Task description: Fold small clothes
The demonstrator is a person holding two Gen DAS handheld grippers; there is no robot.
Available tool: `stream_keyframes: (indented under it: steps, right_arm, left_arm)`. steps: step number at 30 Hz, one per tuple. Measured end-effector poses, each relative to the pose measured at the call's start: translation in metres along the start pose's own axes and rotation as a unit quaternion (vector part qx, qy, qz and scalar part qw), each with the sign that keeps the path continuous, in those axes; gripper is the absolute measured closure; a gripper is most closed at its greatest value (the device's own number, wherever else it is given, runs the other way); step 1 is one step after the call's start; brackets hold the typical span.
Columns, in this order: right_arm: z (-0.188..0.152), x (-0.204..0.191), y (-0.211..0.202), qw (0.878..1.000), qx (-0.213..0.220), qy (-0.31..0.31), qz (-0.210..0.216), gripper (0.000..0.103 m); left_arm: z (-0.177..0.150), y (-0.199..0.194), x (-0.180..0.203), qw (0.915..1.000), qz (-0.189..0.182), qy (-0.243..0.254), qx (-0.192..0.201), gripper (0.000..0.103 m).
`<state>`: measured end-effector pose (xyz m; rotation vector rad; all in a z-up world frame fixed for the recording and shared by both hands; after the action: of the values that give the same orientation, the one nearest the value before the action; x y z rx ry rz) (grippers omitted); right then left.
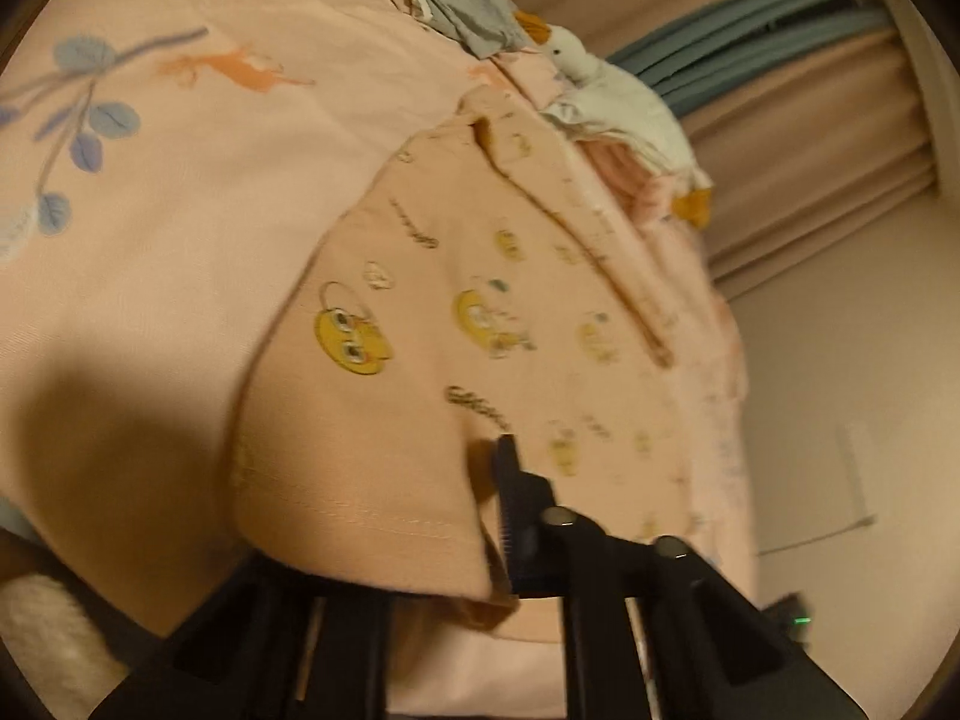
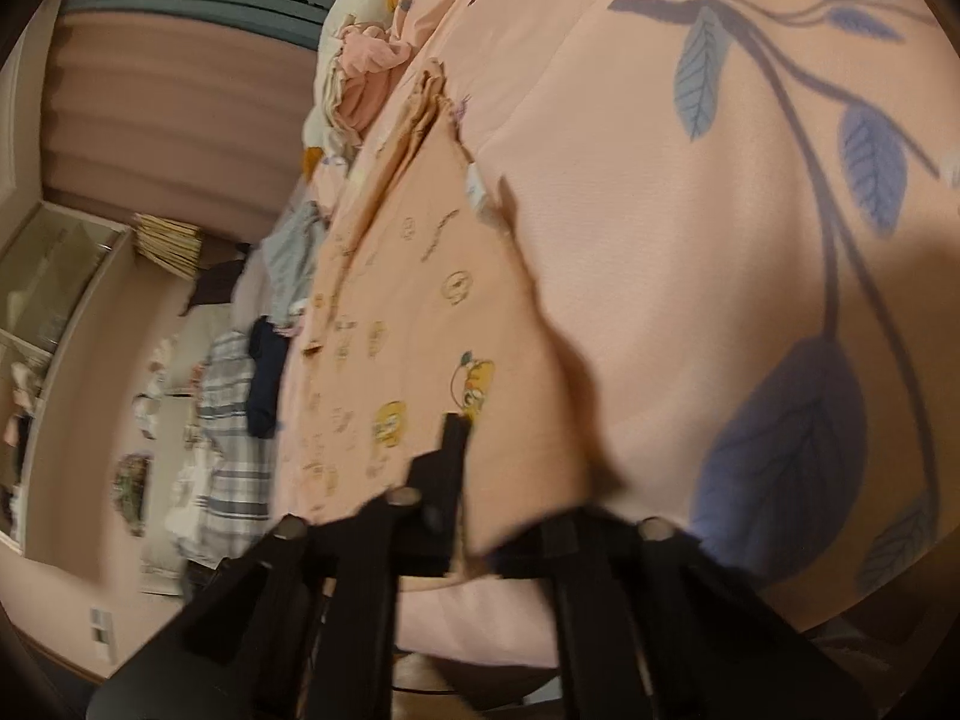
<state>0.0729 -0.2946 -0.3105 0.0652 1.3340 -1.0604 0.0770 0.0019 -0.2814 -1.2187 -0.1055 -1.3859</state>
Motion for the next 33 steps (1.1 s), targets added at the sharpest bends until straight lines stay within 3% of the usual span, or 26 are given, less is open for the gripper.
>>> stream_keyframes:
  steps: [4, 8, 12, 16, 20, 24, 27, 30, 33]
  right_arm:
    - [0.003, -0.005, 0.001, 0.999, 0.013, -0.032, -0.015, 0.101]
    - [0.007, -0.009, 0.002, 0.999, 0.018, -0.044, -0.023, 0.100]
    - [0.017, -0.019, -0.003, 0.999, 0.028, -0.045, -0.015, 0.100]
    - [0.029, -0.049, -0.012, 0.997, 0.045, -0.065, 0.018, 0.100]
    - [0.054, -0.079, -0.008, 0.994, 0.055, -0.080, 0.045, 0.100]
    - [0.089, -0.099, 0.012, 0.992, 0.071, -0.100, 0.033, 0.100]
    - [0.110, -0.108, 0.026, 0.990, 0.076, -0.113, 0.028, 0.100]
    - [0.127, -0.118, 0.037, 0.988, 0.083, -0.128, 0.028, 0.100]
    - [0.152, -0.129, 0.055, 0.985, 0.085, -0.151, 0.019, 0.100]
  left_arm:
    - [-0.001, -0.002, -0.004, 0.9999, 0.004, 0.001, 0.011, 0.099]
    - [0.005, -0.013, -0.003, 0.9985, 0.033, 0.030, 0.031, 0.100]
    - [0.012, -0.019, 0.005, 0.9982, 0.028, 0.038, 0.038, 0.101]
    - [0.025, -0.022, 0.022, 0.9938, 0.041, 0.091, 0.050, 0.101]
    - [0.056, -0.014, 0.042, 0.9969, -0.013, 0.062, 0.046, 0.101]
    - [0.093, 0.005, 0.061, 0.9933, 0.000, 0.092, 0.070, 0.101]
    - [0.116, 0.025, 0.077, 0.9924, -0.013, 0.097, 0.075, 0.101]
    - [0.138, 0.047, 0.087, 0.9885, 0.005, 0.125, 0.084, 0.101]
    - [0.160, 0.076, 0.097, 0.9890, -0.002, 0.132, 0.067, 0.101]
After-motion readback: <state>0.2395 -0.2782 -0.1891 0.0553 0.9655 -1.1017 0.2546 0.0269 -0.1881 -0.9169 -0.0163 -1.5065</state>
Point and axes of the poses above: each gripper's, at about its wrist camera, not at the fingertips, and y roughly the way its jaws point, x to its right, z to its top, the point moved 9 cm from there along y, roughly the way its jaws point, and after that the axes turned 6 degrees about x, right-handed, at the moved point
